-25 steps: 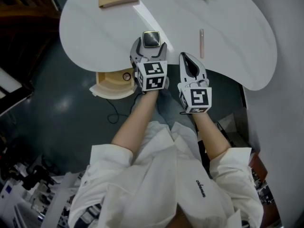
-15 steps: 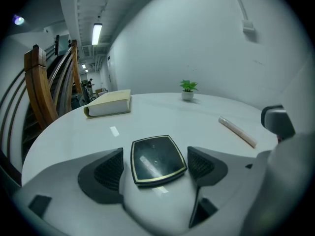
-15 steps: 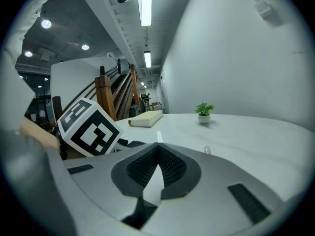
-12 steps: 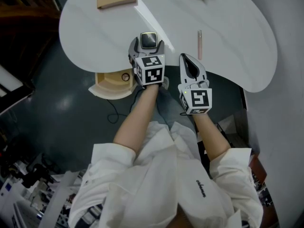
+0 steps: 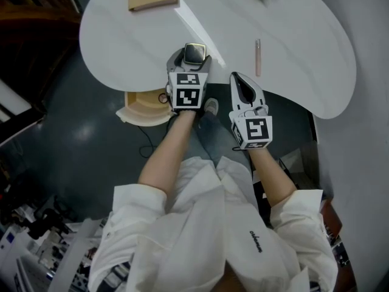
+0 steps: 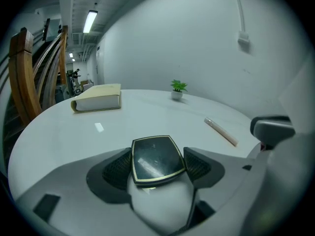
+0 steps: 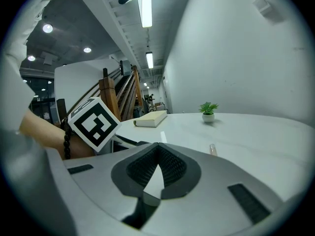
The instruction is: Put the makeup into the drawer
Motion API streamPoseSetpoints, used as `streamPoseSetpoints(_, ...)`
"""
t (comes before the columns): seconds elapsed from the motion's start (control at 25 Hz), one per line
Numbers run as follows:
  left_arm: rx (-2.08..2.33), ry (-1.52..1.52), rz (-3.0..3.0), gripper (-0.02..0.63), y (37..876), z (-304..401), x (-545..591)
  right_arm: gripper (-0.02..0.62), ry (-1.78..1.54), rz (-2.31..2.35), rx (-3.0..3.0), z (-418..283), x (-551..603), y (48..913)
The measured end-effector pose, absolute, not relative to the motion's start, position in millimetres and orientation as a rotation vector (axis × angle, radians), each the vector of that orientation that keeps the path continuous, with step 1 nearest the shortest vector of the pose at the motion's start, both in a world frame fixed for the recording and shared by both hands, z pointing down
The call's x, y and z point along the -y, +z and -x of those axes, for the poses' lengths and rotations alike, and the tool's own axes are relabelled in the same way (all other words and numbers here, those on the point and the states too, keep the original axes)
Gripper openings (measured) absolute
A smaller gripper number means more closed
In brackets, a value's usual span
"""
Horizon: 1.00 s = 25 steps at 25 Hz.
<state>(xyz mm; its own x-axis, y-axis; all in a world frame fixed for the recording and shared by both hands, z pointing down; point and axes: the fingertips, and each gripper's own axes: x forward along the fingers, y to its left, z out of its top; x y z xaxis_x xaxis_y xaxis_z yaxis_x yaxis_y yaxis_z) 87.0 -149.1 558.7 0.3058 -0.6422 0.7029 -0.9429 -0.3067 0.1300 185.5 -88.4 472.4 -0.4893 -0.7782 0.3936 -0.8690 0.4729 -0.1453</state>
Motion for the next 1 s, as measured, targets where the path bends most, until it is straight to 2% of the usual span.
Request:
streamPoseSetpoints(0.52,1.093,0.635,-2.316,0.347,517,-46,77,0.017,0.495,-1.227,2.491,-110,30,479)
streamPoseSetpoints(0.84,0.812,0.698,-2.459,0.347,517,20,15,0.017,0.478,-1.086,2.509,-32,-5,499)
streamPoseSetpoints(1.0,0.665,0.827,-2.515,0.347,536,47,-18,0.017,0.469,-0.996,2.493,-2,-19,521)
